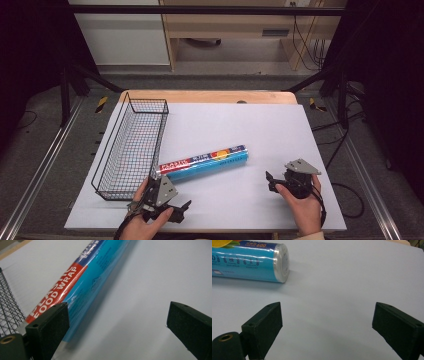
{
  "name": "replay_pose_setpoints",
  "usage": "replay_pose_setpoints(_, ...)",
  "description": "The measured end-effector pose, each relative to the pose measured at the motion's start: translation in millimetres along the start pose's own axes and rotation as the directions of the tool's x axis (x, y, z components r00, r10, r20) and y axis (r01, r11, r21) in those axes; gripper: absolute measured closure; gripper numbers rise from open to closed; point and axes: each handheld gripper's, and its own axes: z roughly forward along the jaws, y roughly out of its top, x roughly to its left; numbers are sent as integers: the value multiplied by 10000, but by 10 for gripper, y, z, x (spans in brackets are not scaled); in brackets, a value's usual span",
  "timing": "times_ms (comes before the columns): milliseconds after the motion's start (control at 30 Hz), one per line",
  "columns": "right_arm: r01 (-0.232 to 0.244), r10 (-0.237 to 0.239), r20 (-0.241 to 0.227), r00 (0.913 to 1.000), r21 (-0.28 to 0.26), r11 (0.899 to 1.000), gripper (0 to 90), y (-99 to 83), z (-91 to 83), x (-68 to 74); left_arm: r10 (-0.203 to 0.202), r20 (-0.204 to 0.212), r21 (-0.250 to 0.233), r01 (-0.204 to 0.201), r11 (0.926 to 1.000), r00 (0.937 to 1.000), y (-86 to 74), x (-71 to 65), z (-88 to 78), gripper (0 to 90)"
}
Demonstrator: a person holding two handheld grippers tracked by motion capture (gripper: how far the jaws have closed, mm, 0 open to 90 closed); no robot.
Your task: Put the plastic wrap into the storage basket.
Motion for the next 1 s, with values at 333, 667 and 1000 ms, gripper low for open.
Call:
replay_pose_setpoints(333,171,-168,-348,9993,66,9998,96,2,2,47,1583,415,1601,-1630,9735,9865,588,93,242,60)
replay_pose_setpoints(667,332,-345,-731,9967,-187,9993,101,24,-35,36,855,1375,1726,-1089,9789,9868,919,395,546,60)
replay_pose_setpoints(1000,331,-349,-807,9961,-229,9992,108,32,-39,46,994,1885,1984,-1370,9705,9770,1008,473,889,82)
